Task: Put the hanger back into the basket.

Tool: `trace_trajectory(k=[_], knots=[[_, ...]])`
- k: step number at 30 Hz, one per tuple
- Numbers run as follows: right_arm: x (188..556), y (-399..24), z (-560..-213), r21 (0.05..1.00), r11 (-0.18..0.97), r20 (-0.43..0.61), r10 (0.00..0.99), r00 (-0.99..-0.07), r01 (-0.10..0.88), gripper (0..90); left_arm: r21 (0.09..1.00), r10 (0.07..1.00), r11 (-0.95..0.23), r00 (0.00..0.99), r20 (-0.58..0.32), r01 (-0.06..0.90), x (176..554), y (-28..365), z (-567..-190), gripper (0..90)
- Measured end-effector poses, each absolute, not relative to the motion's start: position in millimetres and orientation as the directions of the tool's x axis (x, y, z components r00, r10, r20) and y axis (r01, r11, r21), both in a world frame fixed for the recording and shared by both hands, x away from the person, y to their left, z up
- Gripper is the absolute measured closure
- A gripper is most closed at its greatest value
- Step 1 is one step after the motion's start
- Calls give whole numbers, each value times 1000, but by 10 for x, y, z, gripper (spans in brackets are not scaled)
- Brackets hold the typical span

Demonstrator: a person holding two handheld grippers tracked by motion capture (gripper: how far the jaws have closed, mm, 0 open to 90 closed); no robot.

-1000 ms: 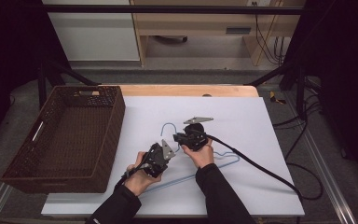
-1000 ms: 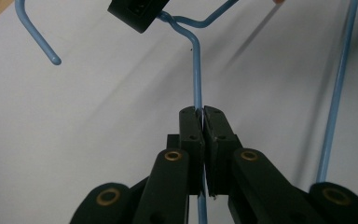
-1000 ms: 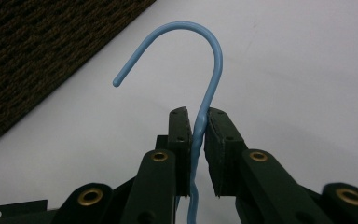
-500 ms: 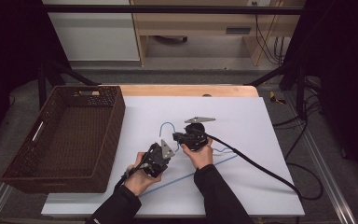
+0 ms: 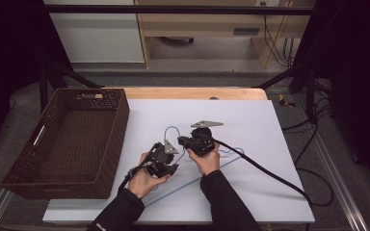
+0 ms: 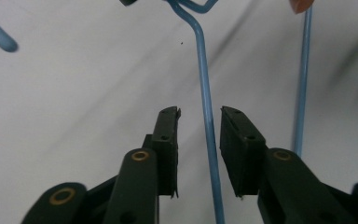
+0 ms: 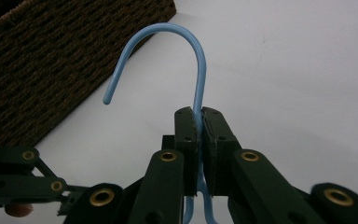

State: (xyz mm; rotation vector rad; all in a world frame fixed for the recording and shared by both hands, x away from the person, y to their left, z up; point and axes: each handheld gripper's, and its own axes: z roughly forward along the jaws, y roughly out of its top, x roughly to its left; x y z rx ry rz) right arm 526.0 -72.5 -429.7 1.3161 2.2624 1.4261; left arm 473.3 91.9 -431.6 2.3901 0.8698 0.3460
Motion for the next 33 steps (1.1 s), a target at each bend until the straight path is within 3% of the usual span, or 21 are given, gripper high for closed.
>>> trace_trajectory(k=[6, 15, 23, 29, 30, 33], knots=[[5253, -731, -4286, 802, 165, 283, 742, -608, 575, 859, 595, 650, -614, 759, 8, 519, 4742, 911, -4316, 841], [5215, -758, -4226, 814, 172, 261, 745, -614, 555, 829, 616, 679, -580, 734, 6, 532, 4719, 930, -4269, 870], [5062, -944, -4121, 854, 194, 203, 729, -653, 482, 549, 643, 691, -561, 723, 16, 522, 4682, 954, -4191, 872], [4948, -1216, -3988, 879, 179, 182, 730, -659, 441, 434, 655, 690, -558, 723, 24, 510, 4647, 975, -4121, 873], [4895, -1329, -3937, 890, 181, 161, 734, -660, 418, 365, 655, 689, -561, 724, 31, 506, 4640, 980, -4106, 873], [4799, -1494, -3873, 901, 199, 119, 740, -662, 385, 289, 657, 689, -564, 724, 40, 500, 4624, 991, -4046, 873]])
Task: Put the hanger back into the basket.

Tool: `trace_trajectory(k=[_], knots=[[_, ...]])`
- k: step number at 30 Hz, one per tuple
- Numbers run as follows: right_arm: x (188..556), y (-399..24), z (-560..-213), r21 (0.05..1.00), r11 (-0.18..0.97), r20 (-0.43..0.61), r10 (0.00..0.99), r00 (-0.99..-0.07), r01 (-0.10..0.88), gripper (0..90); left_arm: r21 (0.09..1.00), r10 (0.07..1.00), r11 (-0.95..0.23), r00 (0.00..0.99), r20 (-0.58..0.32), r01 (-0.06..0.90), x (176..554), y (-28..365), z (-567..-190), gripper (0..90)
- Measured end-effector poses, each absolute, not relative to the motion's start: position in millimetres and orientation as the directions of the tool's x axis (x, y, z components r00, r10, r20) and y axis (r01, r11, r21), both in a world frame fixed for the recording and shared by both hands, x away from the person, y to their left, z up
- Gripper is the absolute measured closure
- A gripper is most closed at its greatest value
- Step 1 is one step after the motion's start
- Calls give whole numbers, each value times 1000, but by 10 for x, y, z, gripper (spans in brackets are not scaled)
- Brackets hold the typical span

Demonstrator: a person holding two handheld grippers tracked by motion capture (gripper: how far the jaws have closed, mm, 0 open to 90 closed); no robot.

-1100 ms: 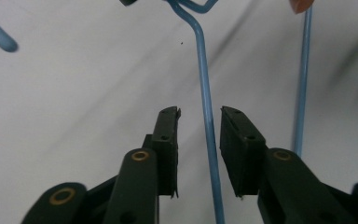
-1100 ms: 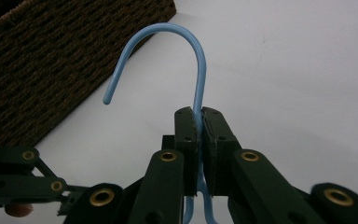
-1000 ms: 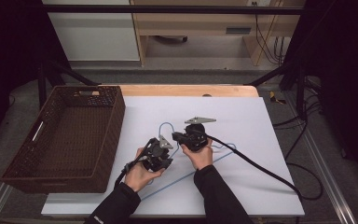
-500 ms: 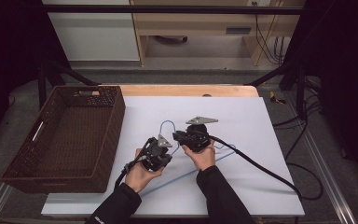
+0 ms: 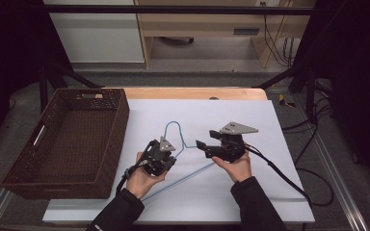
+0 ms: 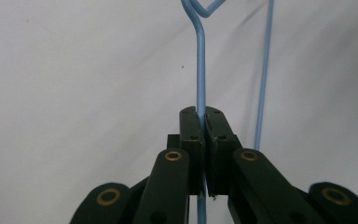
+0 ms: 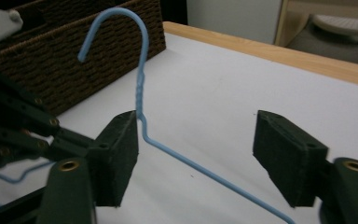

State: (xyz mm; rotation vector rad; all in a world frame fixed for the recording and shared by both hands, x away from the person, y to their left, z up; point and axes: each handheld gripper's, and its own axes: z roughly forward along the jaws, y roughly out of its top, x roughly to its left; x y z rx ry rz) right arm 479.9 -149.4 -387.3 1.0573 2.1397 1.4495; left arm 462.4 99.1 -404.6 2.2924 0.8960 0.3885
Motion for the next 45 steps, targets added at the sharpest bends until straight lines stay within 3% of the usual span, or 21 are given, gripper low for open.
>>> trace_trajectory(k=[11, 22, 45], knots=[[4488, -2102, -3929, 900, 227, 68, 772, -632, 373, 156, 678, 686, -574, 722, 92, 459, 4582, 1066, -3658, 874], [4317, -2427, -4027, 889, 240, 52, 793, -606, 390, 76, 685, 674, -597, 724, 147, 417, 4571, 1162, -3316, 874], [4157, -2715, -4082, 892, 201, 63, 831, -553, 404, 42, 717, 739, -547, 651, 171, 432, 4713, 1900, -2579, 874]])
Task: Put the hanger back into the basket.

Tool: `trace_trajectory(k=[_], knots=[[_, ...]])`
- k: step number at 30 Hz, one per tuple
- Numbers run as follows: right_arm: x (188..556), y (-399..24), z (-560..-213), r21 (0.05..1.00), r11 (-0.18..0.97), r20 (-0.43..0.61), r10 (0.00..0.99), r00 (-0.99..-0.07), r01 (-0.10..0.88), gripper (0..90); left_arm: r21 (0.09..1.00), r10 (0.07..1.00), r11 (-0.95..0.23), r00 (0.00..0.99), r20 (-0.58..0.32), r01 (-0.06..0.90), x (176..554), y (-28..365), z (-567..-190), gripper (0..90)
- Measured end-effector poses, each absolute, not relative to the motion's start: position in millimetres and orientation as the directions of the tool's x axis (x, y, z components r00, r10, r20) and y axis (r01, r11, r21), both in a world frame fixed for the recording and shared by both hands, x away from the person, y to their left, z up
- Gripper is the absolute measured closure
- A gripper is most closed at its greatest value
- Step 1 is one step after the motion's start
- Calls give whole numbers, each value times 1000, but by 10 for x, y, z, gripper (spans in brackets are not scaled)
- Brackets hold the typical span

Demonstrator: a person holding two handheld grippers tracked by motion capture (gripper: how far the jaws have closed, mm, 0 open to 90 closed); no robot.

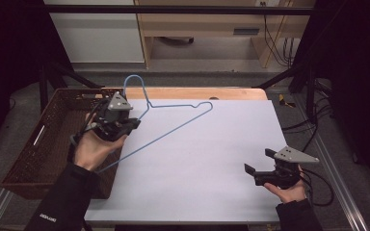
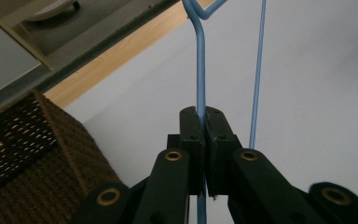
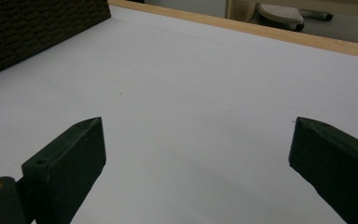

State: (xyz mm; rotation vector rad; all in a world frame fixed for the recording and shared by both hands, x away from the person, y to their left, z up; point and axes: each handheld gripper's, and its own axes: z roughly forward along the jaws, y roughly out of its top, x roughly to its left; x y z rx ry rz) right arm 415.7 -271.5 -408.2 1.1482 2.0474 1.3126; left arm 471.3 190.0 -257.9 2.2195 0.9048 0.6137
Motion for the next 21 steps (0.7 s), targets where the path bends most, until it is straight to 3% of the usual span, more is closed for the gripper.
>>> trace_trajectory(k=[21], knots=[[4155, -2723, -4106, 888, 203, 59, 839, -541, 412, 33, 755, 844, -446, 506, 177, 481, 4758, 2795, -2417, 874]])
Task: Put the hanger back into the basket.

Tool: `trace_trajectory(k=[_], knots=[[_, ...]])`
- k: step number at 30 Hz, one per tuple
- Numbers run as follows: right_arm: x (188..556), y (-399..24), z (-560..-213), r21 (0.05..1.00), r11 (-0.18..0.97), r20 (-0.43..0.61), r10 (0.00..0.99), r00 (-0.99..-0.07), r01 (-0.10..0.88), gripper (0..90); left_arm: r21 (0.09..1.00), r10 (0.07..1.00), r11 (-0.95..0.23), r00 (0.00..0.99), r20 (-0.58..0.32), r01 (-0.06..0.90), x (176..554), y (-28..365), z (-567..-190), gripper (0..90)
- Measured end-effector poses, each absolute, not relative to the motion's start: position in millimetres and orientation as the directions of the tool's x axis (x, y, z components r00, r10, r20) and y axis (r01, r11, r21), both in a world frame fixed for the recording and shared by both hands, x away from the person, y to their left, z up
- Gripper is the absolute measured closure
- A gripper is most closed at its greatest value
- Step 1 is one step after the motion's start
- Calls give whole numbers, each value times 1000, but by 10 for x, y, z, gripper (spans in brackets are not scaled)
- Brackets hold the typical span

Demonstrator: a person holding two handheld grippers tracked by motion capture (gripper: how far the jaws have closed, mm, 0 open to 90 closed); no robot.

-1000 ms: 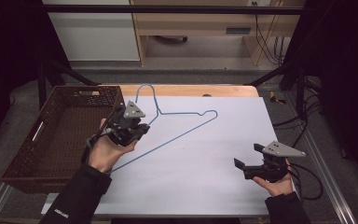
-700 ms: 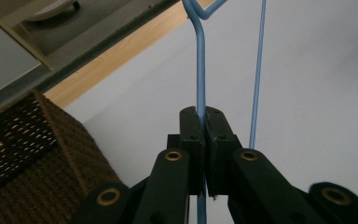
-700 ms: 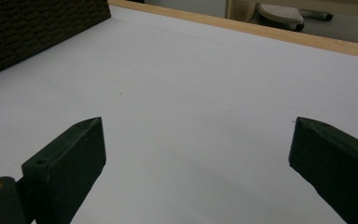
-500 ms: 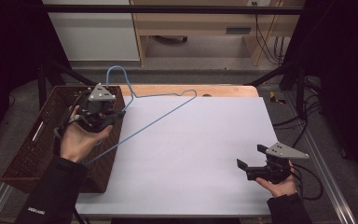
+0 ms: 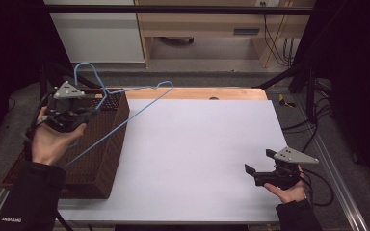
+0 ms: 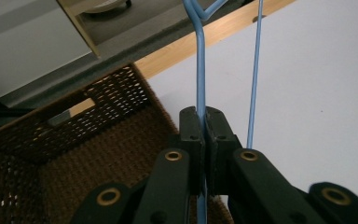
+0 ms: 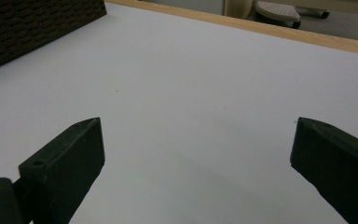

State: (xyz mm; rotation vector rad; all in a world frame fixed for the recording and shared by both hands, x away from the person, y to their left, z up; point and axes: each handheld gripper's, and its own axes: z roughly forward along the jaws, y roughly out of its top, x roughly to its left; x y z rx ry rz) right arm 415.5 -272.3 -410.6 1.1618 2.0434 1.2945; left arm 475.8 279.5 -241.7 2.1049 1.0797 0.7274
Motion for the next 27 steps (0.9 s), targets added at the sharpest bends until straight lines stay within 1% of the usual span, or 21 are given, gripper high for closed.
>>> trace_trajectory(k=[13, 27], knots=[[4160, -2715, -4109, 885, 204, 63, 839, -541, 419, 33, 777, 902, -372, 396, 173, 508, 4756, 3470, -2419, 873], [4167, -2710, -4111, 885, 204, 64, 837, -543, 419, 33, 780, 922, -344, 347, 174, 523, 4742, 3943, -2615, 873]])
